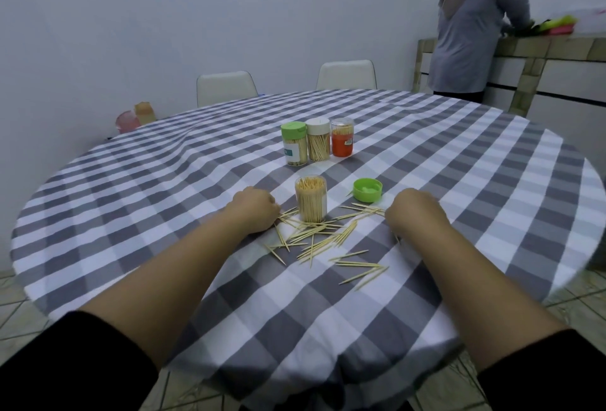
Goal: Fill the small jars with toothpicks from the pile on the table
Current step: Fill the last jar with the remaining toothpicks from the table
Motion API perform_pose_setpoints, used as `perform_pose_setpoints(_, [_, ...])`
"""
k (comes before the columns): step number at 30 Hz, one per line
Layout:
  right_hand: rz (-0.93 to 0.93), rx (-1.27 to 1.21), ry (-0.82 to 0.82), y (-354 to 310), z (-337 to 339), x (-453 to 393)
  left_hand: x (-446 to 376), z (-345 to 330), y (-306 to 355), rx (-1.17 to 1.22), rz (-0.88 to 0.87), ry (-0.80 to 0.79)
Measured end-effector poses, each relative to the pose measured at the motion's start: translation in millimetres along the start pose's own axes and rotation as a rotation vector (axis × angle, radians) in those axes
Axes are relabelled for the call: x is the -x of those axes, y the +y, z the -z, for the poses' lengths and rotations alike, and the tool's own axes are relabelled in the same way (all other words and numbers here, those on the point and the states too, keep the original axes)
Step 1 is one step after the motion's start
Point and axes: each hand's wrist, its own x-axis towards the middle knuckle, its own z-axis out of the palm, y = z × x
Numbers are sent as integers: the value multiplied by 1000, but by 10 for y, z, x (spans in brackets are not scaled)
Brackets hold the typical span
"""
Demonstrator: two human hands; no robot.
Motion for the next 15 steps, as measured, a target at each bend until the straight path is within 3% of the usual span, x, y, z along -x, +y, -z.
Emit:
perform_pose_setpoints(8, [302,-5,-54,-300,-108,-92,54,72,44,246,-34,-4])
perform_pose_setpoints(15, [259,180,-125,-407,-120,-265,-75,35,-168,57,-16,30])
